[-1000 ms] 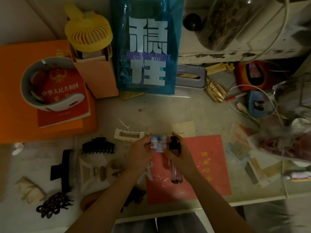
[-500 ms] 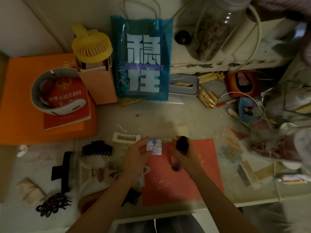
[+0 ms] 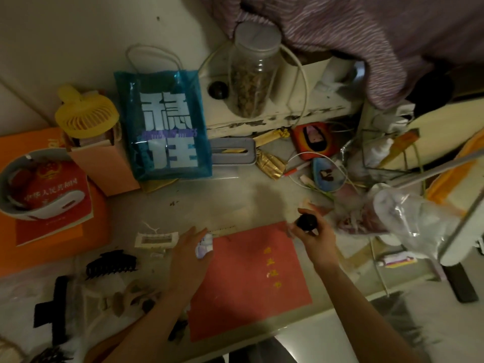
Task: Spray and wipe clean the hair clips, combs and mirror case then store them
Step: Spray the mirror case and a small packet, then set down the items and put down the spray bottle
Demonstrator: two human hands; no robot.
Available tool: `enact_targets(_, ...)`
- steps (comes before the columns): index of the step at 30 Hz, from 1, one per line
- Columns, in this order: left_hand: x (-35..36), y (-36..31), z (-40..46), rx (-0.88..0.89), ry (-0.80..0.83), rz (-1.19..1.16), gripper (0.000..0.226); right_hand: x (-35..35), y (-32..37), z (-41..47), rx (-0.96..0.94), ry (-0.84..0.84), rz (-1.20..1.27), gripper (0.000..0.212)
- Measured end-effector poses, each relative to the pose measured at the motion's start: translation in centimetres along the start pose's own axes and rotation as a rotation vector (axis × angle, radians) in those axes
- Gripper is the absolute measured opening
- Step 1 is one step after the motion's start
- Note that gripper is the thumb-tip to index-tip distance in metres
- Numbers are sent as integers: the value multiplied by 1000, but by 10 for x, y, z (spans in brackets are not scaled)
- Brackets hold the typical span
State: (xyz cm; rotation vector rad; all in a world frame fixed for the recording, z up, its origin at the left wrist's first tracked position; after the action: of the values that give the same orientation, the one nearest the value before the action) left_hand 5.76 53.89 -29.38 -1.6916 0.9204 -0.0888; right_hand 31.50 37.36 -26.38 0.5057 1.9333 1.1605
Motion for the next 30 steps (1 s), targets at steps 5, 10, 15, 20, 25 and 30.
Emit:
enact_targets(5,10,-3,-4,12,-9,71,56,-24,-20,1,62,-49,-35,41)
enact_targets(10,24,-7,-6,38,52,222,65,-20,-46,-5,99,6,-59,40)
enact_targets(15,29,-9,-8,71,73,359,66,-17,-55,-2,127,14,-34,43)
enact_targets(20,31,-9,-12,89,65,402,65,-16,-57,-4,154,29,-58,64)
enact_targets(25,35,-12,-19,143,79,436,64,-24,-54,-17,145,35,-119,84)
enact_targets(30,40,-17,-28,190,86,504,59,-21,-74,-58,252,31,-293,71)
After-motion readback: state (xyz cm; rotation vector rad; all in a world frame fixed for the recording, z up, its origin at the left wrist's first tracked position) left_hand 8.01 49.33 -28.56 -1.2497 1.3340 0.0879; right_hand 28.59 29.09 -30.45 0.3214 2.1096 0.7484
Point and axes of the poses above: each hand's wrist, its own z-axis towards the middle knuckle, its own x-axis out of the palm, y = z × x, the point moved 10 cm from there along z, towards the middle knuckle, and after that the axes turned 8 degrees about -z, right-handed, at the moved point
